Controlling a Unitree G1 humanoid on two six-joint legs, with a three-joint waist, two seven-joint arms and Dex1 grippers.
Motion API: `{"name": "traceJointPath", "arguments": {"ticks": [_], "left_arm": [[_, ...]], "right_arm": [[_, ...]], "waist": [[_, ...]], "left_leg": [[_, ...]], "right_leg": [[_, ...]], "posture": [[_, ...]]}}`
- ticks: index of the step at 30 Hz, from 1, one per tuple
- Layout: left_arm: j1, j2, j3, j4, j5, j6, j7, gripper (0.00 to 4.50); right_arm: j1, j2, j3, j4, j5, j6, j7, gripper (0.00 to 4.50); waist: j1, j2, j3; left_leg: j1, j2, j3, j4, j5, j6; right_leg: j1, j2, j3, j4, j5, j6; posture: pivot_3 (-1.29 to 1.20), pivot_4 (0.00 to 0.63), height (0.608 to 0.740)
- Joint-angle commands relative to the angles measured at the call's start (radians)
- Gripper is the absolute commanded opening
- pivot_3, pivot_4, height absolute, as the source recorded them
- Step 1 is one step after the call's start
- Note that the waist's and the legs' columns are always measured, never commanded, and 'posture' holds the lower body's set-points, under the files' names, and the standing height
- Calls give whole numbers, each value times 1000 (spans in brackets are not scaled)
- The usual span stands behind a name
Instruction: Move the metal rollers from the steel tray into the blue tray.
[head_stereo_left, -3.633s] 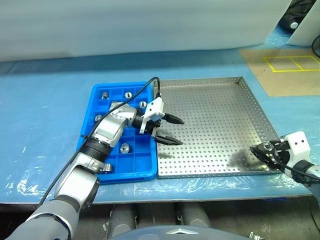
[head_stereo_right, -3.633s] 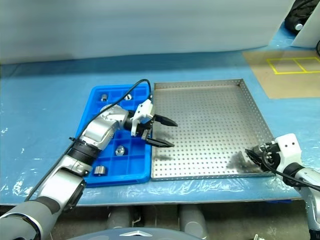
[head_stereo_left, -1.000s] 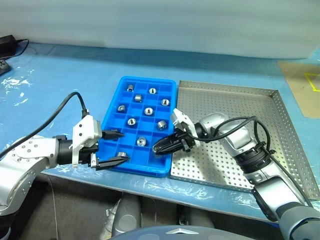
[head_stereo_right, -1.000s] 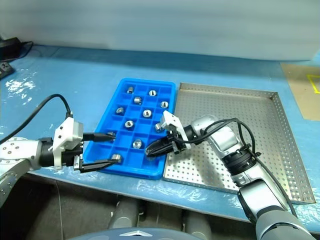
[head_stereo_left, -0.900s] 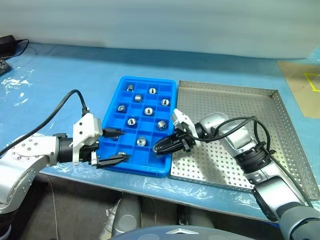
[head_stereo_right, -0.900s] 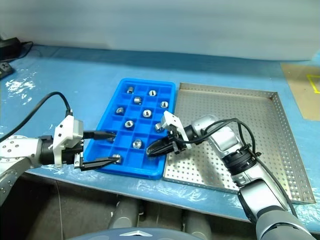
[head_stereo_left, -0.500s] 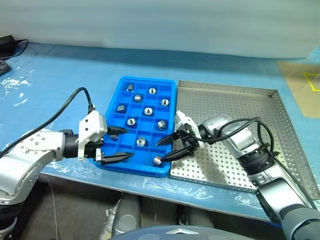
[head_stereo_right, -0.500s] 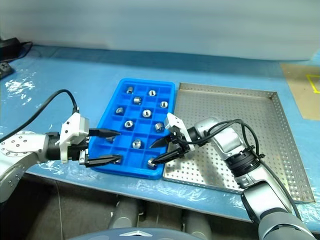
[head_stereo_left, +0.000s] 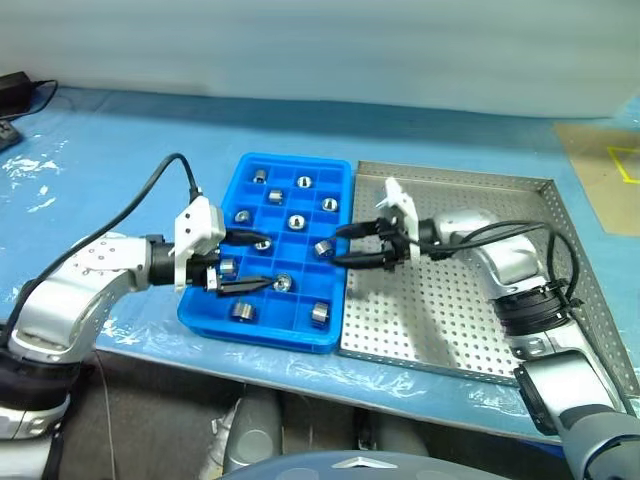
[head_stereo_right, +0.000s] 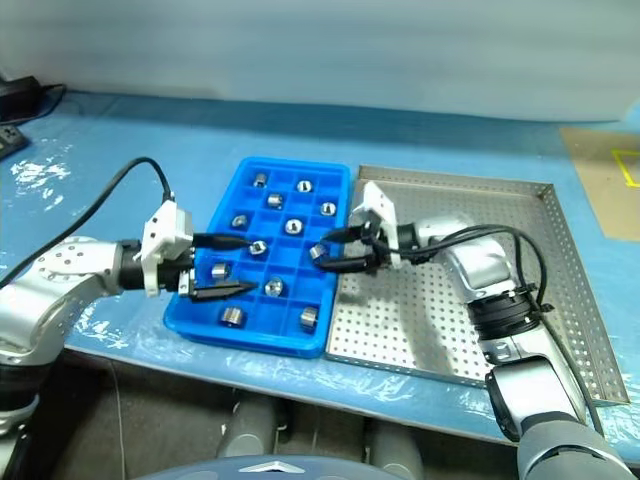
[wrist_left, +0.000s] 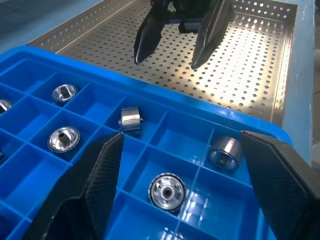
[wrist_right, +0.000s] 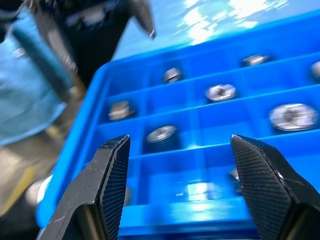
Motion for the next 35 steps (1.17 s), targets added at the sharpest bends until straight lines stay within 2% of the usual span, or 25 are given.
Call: {"name": "traceJointPath", "arguments": {"ticks": [1, 3, 6, 10, 13, 21, 35], "left_arm": [[-119, -108, -77, 186, 88, -101, 7, 3914], [-168, -170, -123, 297, 146, -164, -2, 3914], [-212, -214, -168, 441, 226, -272, -29, 3914], [-283, -274, -175, 643, 283, -376, -37, 3914], [-320, -310, -146, 698, 271, -390, -42, 3914], [-324, -305, -105, 645, 243, -353, -87, 3914], [-267, -278, -29, 476, 209, -276, -25, 3914]], "right_arm": [[43, -13, -114, -34, -34, -75, -148, 3312], [89, -24, -159, -61, -30, -72, -197, 3312], [145, -40, -204, -105, -14, -50, -241, 3312], [204, -31, -256, -126, -28, -61, -344, 3312], [217, 5, -288, -145, -19, -60, -430, 3312], [237, 23, -274, -169, -9, -59, -460, 3312], [128, 62, -222, -31, -50, -148, -460, 3312]], "waist": [[2, 0, 0], [-7, -1, -1], [-31, -1, -1], [-73, -2, -1], [-94, -2, -1], [-105, -2, -1], [-98, -1, -1]], "left_leg": [[0, 0, 0, 0, 0, -1], [0, -1, 0, 1, 1, -1], [-1, -1, 0, 1, -1, 2], [-2, -1, 0, 2, -1, 2], [-1, 1, 0, 2, 0, 2], [-1, 2, 0, 2, -1, 5], [-1, 6, 0, 2, -2, 5]], "right_leg": [[0, 0, 0, 0, 0, 0], [0, 0, 0, -1, 0, 0], [0, 0, 1, -2, 0, 0], [-1, 5, 1, -2, 0, 0], [-1, 7, 1, -1, 0, 0], [-1, 7, 1, -1, 1, -1], [0, 7, 1, -1, 1, -2]], "posture": [[9, 150, 740], [-70, 150, 740], [-112, 150, 740], [-160, 150, 740], [-180, 150, 740], [-160, 150, 740], [-78, 150, 740]]}}
